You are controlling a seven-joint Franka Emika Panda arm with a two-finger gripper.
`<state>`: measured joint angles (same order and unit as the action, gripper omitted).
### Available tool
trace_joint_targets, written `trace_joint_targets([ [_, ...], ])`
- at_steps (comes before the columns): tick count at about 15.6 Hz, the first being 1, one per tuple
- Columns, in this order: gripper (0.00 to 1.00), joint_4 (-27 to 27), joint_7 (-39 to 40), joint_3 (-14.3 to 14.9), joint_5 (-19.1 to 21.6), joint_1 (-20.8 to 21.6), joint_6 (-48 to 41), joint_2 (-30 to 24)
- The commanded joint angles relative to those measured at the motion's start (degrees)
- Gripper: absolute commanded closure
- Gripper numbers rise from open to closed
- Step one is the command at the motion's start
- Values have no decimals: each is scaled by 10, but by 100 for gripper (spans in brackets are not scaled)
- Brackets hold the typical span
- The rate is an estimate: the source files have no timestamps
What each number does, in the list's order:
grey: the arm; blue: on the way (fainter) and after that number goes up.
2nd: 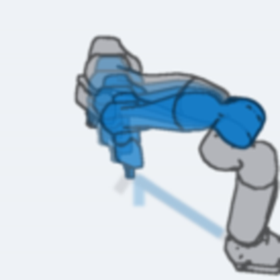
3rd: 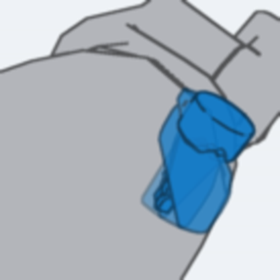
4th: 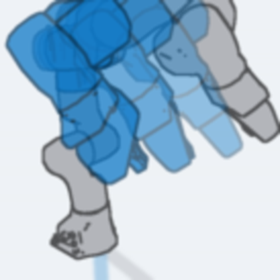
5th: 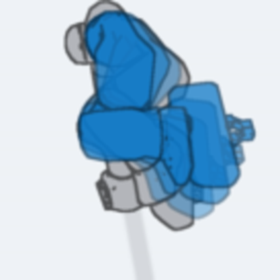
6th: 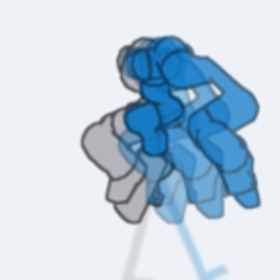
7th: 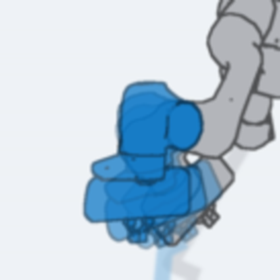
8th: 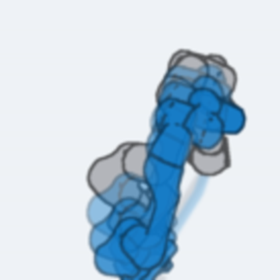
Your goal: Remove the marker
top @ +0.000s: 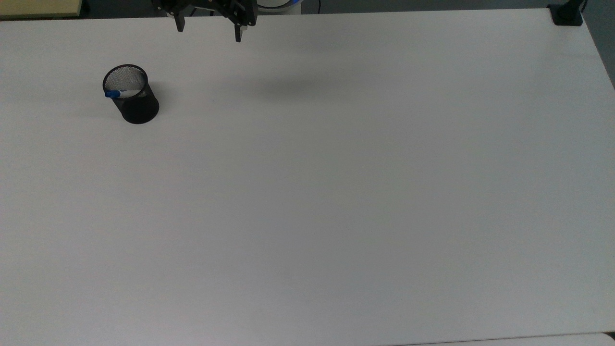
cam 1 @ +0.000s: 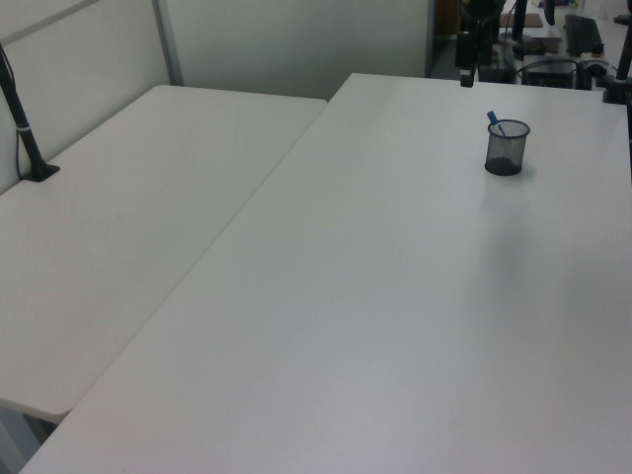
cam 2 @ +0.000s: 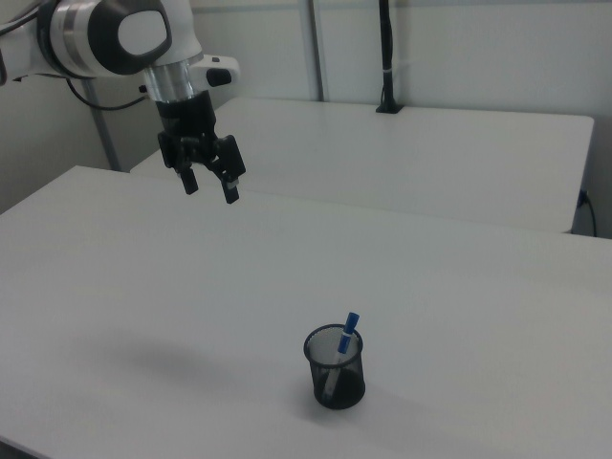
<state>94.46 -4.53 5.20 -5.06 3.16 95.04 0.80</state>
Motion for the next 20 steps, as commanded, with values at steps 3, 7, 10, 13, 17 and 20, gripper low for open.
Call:
trace_joint_targets([
  [3, 0, -7, 12, 4, 12, -10, -16, -10],
  [7, 0, -7, 17, 3, 13, -52, -6, -3],
  [10, 0, -6, 26, 3, 14, -75, -7, -2],
  [13, 0, -6, 68, 3, 14, -108, -6, 9],
  [17, 0, -2, 94, 3, 17, -143, 44, 42],
  [20, 0, -2, 102, 4, 16, -162, 59, 65],
])
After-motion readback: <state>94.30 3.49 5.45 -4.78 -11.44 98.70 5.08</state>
